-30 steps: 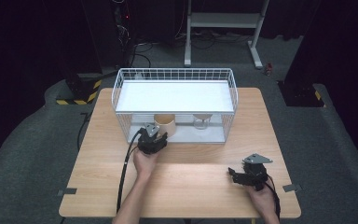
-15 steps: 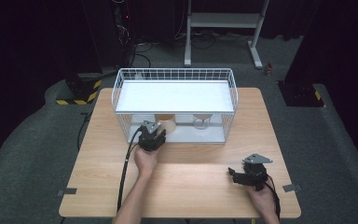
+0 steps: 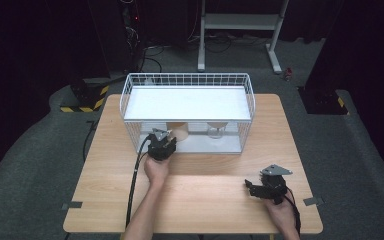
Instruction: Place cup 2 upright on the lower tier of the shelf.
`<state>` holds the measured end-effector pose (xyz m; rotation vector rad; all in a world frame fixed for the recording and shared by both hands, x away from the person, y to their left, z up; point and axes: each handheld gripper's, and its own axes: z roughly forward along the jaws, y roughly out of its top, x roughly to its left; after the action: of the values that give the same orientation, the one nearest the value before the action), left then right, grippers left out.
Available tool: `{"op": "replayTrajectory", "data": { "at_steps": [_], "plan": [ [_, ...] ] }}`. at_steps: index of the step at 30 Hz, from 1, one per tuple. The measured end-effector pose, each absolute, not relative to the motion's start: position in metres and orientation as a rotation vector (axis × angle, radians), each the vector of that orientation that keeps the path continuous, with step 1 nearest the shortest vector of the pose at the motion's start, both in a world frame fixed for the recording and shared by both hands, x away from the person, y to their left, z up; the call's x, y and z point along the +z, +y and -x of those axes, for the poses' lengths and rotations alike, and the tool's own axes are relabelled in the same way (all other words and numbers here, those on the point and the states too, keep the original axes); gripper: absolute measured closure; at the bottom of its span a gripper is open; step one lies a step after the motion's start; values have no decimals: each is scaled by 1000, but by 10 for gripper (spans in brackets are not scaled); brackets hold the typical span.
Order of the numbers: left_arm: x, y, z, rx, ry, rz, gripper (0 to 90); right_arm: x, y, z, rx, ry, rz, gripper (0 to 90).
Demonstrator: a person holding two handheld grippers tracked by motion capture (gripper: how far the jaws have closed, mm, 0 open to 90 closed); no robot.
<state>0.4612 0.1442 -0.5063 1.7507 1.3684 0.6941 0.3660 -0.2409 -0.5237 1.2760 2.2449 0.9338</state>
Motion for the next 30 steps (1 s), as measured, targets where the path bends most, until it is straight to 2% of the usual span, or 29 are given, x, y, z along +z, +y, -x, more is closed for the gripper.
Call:
{"op": "replayTrajectory", "data": {
  "at_steps": [5,19,30],
  "plan": [
    [-503,141,-467,681,1364,-1792,687,-524,-241,-366,934,2245,-1276,215],
    [-510,140,-474,639,1394,-1777,707,-524,-241,-366,934,2245,-1276,215],
    [-498,144,-465,635,1356,-1803,469,-524,-241,-366,935,2245,-1273,215]
  ]
}}
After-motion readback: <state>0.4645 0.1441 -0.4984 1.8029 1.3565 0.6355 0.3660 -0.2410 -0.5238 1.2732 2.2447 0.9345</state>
